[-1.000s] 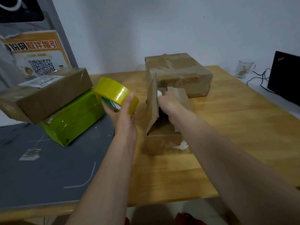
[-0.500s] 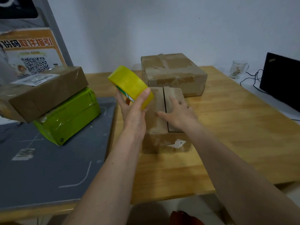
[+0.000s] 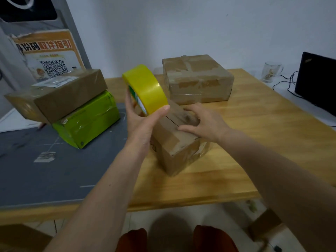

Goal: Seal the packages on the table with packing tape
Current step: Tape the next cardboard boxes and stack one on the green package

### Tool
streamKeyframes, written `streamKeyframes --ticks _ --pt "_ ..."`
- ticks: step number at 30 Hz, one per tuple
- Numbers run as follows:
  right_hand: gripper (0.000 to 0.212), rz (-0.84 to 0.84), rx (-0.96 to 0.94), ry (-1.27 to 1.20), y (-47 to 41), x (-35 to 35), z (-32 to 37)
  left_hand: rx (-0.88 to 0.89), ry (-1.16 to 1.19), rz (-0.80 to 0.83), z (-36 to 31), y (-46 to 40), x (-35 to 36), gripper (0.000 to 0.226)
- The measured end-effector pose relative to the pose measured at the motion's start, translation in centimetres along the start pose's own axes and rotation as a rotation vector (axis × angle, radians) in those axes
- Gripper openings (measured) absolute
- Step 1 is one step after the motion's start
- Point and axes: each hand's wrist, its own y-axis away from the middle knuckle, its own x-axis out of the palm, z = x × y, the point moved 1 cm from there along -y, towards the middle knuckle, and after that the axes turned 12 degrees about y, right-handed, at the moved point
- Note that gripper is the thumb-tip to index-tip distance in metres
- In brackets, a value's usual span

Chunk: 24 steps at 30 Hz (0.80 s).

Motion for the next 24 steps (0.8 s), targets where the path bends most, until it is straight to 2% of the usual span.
streamKeyframes --ticks 3,5,8,11,13,15,17,18,19,22,24 --pt "0.062 -0.053 0.130 0.184 2.3 0.9 1.5 0.013 -0.071 -0.036 0.1 0.0 -1.4 0.120" --pt "0.078 0.010 0.219 0.198 4.2 2.1 3.5 0.007 -0.037 -0.074 0.4 0.2 -1.5 0.118" --pt "0.102 0.177 0.336 0.033 5.8 2.8 4.3 -0.004 0.069 -0.108 1.0 0.1 -0.9 0.108" --pt "0.115 0.208 0.358 0.063 6.2 2.0 4.5 -0.025 0.082 -0.120 1.1 0.5 -0.2 0.103" --pt "0.111 0.122 0.305 0.052 6.5 1.4 5.3 -0.030 0.092 -0.113 1.0 0.9 0.3 0.103" --pt "0.091 -0.085 0.271 -0.073 7.4 1.1 5.9 -0.026 0.109 -0.109 1.1 0.8 0.7 0.103" --pt "0.068 -0.310 0.338 -0.282 8.7 1.1 6.1 -0.023 0.114 -0.115 1.1 0.8 1.0 0.103" --pt "0.065 -0.360 0.380 -0.344 9.3 1.4 6.2 -0.027 0.118 -0.120 1.2 0.8 1.1 0.105" --pt "0.071 -0.346 0.412 -0.347 9.7 1.8 6.5 -0.036 0.125 -0.120 1.3 0.9 1.2 0.107" --pt "0.108 -0.202 0.528 -0.299 9.2 3.2 6.3 -0.066 0.146 -0.121 1.5 1.3 2.0 0.112" --pt "0.115 -0.165 0.683 -0.455 8.2 3.2 4.8 -0.083 0.161 -0.113 1.3 1.5 2.4 0.115"
